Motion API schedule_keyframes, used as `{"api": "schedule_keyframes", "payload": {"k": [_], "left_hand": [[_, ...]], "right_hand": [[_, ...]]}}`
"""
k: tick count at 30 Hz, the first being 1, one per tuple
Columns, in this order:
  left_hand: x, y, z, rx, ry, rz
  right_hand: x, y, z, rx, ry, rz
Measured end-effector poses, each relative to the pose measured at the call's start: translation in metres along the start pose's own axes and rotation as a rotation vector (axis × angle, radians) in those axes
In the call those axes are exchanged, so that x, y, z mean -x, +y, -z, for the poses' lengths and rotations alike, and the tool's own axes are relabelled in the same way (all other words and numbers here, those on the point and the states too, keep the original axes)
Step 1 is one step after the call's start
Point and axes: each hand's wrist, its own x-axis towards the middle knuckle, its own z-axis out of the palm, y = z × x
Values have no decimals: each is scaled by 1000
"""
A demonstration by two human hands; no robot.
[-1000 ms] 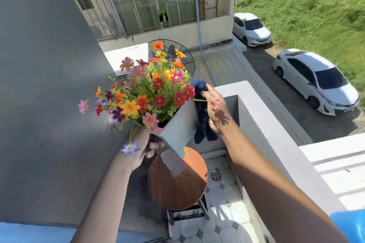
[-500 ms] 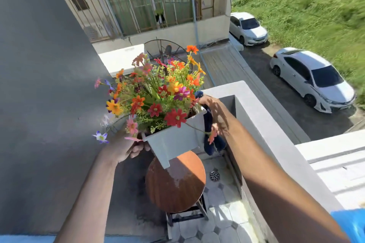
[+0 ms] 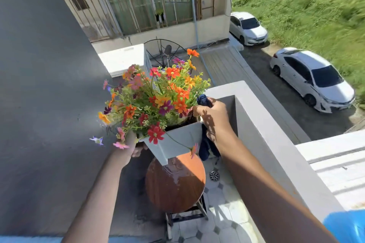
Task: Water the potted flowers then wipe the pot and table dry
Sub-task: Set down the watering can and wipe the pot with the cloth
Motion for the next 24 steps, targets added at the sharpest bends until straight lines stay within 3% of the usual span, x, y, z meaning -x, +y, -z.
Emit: {"api": "schedule_keyframes", "payload": {"k": [3,5,9,12,16,20,24], "left_hand": [[78,66,-30,100,13,-26],[89,65,-40,120,28,-27],[112,49,-75,-132,-84,-12],[119,54,-99,-107,-154,14],[120,68,-100,131,-172,62],[117,69,-96,43,-87,66],[118,67,-91,112,-111,44]], "right_hand": [[2,11,-1,-135,68,42],[2,17,-7,-240,150,44],[4,24,-20,-94,281,87],[13,24,-27,-2,227,67],[26,30,-34,27,152,95],[38,37,-35,29,86,117],[41,40,-37,15,22,107]]}}
